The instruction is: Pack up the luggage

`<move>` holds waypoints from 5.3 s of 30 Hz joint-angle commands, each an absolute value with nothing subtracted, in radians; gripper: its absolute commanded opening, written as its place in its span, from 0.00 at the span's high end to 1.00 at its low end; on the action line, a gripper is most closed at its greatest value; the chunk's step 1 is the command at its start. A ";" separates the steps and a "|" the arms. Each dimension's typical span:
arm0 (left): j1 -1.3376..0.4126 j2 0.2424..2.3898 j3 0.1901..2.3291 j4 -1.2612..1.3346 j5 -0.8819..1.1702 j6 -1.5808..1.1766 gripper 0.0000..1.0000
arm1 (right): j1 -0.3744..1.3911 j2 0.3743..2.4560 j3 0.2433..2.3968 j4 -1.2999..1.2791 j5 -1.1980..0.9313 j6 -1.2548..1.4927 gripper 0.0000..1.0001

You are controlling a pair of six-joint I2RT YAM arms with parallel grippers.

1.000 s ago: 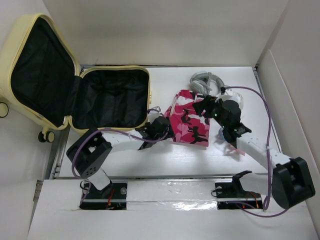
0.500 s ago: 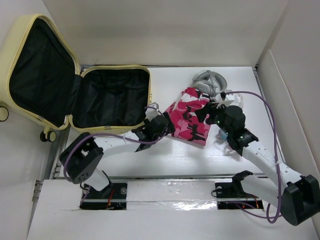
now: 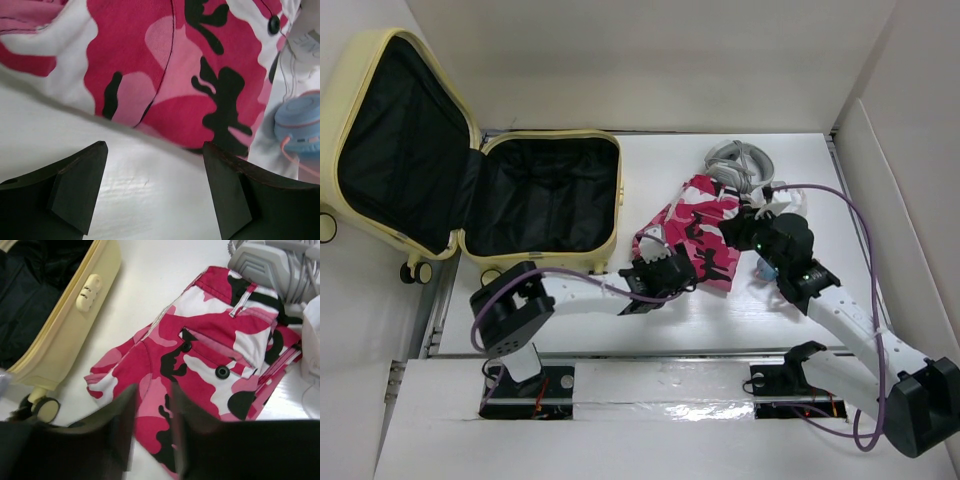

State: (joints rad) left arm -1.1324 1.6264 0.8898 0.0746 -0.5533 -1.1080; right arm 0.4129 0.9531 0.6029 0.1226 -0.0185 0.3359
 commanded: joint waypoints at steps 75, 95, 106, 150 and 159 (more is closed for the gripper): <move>0.261 1.552 1.322 -0.106 0.382 -0.335 1.00 | 0.362 0.698 0.529 0.135 -0.132 0.321 0.44; 0.189 1.335 1.069 -0.153 -0.212 -0.454 0.51 | 0.362 0.719 0.551 0.075 -0.023 0.304 0.91; -0.127 0.916 0.974 -0.049 0.042 -0.417 0.94 | 0.325 0.742 0.541 0.003 0.344 0.347 0.57; -0.264 0.630 0.831 -0.232 0.253 -0.282 0.44 | 0.154 1.046 0.821 0.212 0.129 0.422 1.00; -0.264 0.565 0.831 -0.244 0.112 -0.316 0.45 | 0.667 1.500 1.294 0.221 0.045 0.335 1.00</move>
